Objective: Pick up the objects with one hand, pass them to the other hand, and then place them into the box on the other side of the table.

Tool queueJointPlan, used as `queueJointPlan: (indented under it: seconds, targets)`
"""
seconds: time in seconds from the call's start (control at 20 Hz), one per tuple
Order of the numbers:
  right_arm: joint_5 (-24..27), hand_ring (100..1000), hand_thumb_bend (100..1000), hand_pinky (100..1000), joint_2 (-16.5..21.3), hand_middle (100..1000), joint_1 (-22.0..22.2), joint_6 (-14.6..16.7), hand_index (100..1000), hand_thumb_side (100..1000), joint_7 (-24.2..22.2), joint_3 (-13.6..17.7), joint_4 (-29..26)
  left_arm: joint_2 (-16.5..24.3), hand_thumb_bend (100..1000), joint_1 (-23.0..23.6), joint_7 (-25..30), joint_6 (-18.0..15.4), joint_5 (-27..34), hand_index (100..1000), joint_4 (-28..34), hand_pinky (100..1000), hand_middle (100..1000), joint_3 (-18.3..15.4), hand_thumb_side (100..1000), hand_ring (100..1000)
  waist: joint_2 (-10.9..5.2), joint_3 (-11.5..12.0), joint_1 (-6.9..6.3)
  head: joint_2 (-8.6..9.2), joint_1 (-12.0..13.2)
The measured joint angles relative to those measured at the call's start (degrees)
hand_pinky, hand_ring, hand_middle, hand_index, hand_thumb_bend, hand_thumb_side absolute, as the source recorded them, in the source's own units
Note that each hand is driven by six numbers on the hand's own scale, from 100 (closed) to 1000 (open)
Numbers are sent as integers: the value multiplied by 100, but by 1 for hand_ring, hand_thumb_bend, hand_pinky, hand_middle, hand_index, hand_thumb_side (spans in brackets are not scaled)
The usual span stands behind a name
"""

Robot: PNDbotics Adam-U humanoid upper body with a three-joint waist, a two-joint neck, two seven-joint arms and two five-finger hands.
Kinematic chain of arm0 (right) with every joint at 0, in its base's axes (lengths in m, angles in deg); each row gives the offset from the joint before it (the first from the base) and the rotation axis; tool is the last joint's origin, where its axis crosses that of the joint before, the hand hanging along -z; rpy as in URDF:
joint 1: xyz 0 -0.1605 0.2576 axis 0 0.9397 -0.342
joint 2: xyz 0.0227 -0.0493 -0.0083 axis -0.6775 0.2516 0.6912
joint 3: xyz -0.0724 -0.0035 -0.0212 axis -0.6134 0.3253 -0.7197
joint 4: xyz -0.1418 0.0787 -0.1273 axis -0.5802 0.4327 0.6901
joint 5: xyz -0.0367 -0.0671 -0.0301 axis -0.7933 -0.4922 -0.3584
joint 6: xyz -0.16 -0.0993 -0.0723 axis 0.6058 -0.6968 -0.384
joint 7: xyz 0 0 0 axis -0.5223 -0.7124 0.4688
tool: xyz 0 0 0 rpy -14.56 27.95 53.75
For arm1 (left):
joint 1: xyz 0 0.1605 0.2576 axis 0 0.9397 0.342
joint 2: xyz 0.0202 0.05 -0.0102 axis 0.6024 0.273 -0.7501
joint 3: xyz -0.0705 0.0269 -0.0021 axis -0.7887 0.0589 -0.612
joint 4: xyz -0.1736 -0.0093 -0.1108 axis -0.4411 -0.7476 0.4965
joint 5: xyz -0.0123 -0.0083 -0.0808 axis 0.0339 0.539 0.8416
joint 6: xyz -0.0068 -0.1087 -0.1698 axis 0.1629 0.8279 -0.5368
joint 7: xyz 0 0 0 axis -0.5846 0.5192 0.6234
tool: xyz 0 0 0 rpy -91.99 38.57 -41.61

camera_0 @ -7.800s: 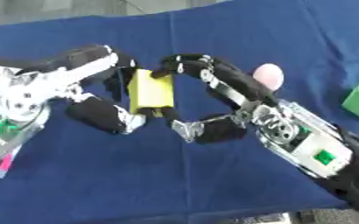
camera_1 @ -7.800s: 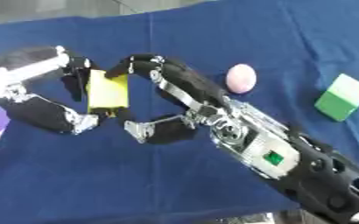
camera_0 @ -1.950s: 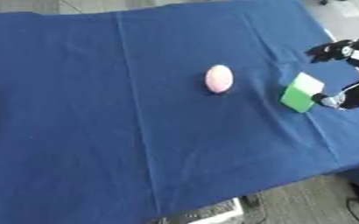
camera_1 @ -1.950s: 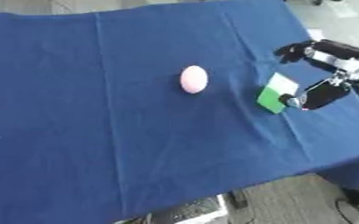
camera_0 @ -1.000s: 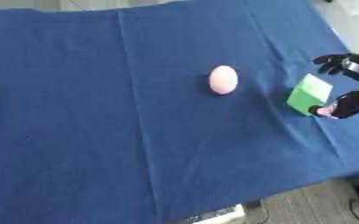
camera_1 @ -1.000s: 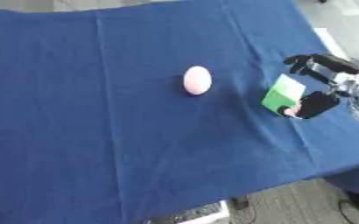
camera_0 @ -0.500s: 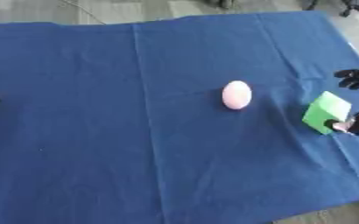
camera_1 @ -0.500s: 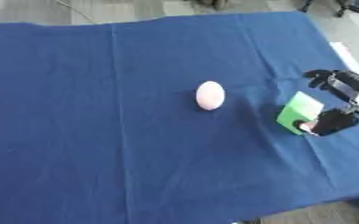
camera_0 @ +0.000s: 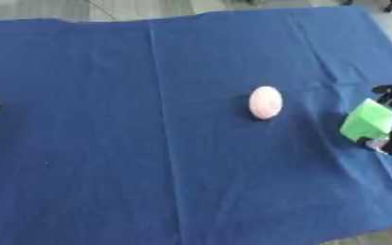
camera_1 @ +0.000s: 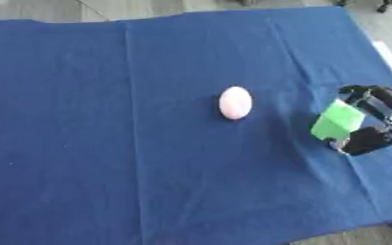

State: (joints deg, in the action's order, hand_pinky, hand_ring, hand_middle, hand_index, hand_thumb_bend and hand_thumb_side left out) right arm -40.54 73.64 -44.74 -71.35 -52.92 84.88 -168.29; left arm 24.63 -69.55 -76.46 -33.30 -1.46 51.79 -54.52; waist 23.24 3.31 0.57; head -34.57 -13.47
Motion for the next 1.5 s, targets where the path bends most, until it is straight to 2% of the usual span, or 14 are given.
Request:
queueJointPlan:
  seconds: [0.65, 0.7, 0.75, 1.15, 1.5]
  targets:
    - [-39, 860, 420, 900, -95, 794, 95, -282, 918, 100, 280, 103, -1, -49, 110, 2, -42, 17, 1, 850, 1, 797, 698, -1, 943, 676, 89, 68, -26, 67, -49]
    - [-22, 861, 341, 900, -95, 794, 93, -282, 918, 197, 293, 104, -1, -50, 123, 2, -41, 18, 1, 850, 1, 798, 699, -1, 949, 677, 90, 69, -33, 76, -52]
    - [-3, 861, 416, 901, -95, 793, 90, -274, 919, 100, 317, 106, -1, -50, 109, 2, -40, 19, 1, 849, 1, 798, 699, -1, 943, 677, 90, 69, -41, 83, -55]
    - [604, 869, 424, 912, 75, 793, -19, 118, 930, 100, 838, 286, -1, -50, 105, 150, -25, 32, -27, 845, -8, 802, 701, -32, 941, 679, 85, -25, -82, 15, -46]
    - [708, 900, 469, 932, 130, 822, 86, -6, 952, 100, 1089, 419, -1, -50, 104, 149, -8, 48, -25, 846, -8, 804, 702, -36, 942, 679, 85, -46, -74, 3, -46]
